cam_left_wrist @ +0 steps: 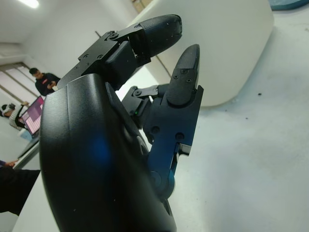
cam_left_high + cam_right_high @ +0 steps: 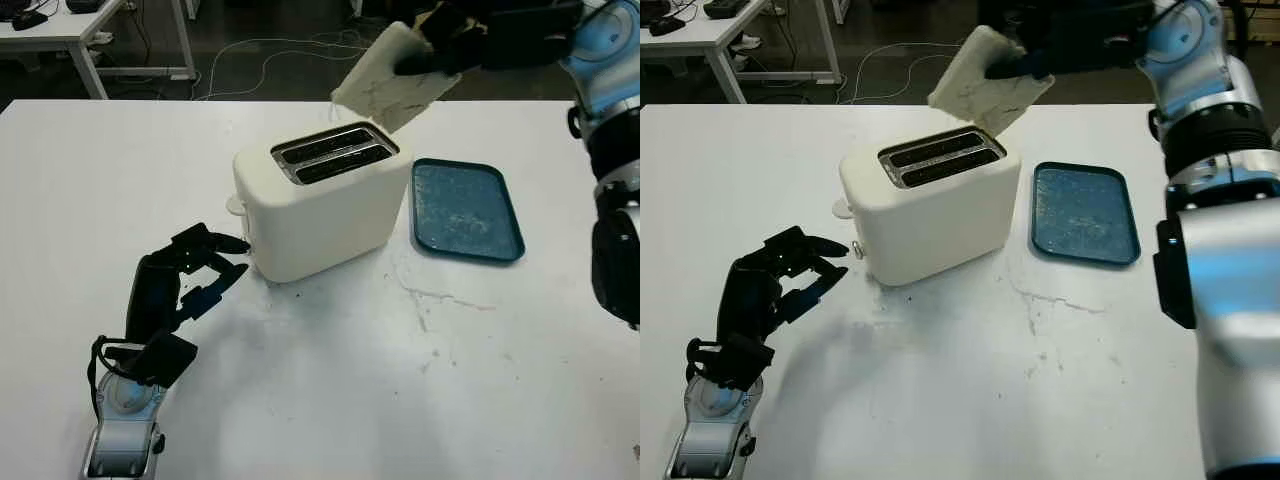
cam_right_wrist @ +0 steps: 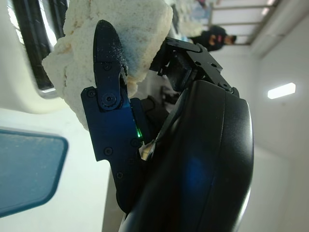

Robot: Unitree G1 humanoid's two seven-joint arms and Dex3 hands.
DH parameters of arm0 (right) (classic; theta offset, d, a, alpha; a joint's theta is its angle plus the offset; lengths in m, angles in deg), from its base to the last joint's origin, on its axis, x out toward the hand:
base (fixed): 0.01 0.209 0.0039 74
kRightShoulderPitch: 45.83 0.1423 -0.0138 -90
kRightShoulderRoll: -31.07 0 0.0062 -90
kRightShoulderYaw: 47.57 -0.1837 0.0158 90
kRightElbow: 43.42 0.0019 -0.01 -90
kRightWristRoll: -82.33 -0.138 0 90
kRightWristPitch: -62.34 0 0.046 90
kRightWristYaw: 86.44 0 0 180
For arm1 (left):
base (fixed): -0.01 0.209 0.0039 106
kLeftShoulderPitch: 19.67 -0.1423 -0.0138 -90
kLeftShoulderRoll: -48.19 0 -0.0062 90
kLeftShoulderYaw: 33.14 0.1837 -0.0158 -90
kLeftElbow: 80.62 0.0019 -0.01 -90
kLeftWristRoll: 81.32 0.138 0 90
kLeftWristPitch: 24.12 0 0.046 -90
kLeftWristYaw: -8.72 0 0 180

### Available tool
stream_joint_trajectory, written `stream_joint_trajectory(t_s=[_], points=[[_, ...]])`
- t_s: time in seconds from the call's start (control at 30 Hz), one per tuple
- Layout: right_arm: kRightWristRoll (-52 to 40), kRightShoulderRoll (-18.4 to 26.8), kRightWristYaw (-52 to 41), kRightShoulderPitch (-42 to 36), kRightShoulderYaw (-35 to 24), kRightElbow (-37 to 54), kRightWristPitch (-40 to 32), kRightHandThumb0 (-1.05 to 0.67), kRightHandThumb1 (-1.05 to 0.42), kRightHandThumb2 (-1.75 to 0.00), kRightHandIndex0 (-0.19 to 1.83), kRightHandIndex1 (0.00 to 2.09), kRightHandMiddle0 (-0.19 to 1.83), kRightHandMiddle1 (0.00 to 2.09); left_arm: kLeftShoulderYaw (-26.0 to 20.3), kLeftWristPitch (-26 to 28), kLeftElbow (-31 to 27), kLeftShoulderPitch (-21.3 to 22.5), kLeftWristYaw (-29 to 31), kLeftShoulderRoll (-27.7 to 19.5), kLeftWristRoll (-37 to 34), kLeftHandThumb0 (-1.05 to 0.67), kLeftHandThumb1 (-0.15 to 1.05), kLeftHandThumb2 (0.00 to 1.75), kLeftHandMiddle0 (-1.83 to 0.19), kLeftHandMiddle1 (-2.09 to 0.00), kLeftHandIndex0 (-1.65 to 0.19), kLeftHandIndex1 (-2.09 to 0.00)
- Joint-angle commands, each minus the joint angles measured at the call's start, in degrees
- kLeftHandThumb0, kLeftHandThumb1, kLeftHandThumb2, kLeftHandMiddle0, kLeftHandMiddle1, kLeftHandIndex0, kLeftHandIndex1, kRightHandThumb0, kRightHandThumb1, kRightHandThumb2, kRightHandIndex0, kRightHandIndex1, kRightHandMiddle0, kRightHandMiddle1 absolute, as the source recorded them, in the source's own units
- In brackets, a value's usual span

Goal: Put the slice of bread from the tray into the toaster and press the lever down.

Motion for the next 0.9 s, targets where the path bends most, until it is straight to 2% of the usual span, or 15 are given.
stream_joint_trajectory(t_s=[0.0, 0.47, 0.77, 0.87], points=[[0.4, -0.4, 0.9, 0.6, 0.7, 1.2, 0.6, -0.51, -0.92, -0.28, 1.09, 1.75, 0.91, 1.75, 0.2, -1.5, 0.2, 0.0, -0.1, 0.0, 0.1, -0.24, 0.92, 0.04, -0.72, -1.26, -0.73, -0.88], [3.6, -1.4, 5.2, -1.2, 4.2, 2.4, 0.6, -0.49, -0.92, -0.26, 1.18, 1.75, 0.96, 1.75, 0.3, -1.7, 0.4, 0.4, -0.1, 0.1, 0.2, -0.25, 0.92, 0.04, -0.71, -1.26, -0.73, -0.89], [8.3, -2.0, 13.9, -2.2, 7.5, 2.0, 5.8, -0.54, -0.92, -0.3, 1.12, 1.75, 0.9, 1.75, 0.5, -0.8, -0.2, 0.2, -0.4, 0.4, 0.5, -0.25, 0.92, 0.03, -0.72, -1.27, -0.73, -0.9], [7.7, -2.7, 13.9, -2.4, 7.4, 1.1, 5.4, -0.57, -0.92, -0.31, 1.13, 1.75, 0.9, 1.75, 0.5, -0.9, -0.2, 0.1, -0.6, 0.4, 0.9, -0.25, 0.92, 0.03, -0.72, -1.27, -0.73, -0.9]])
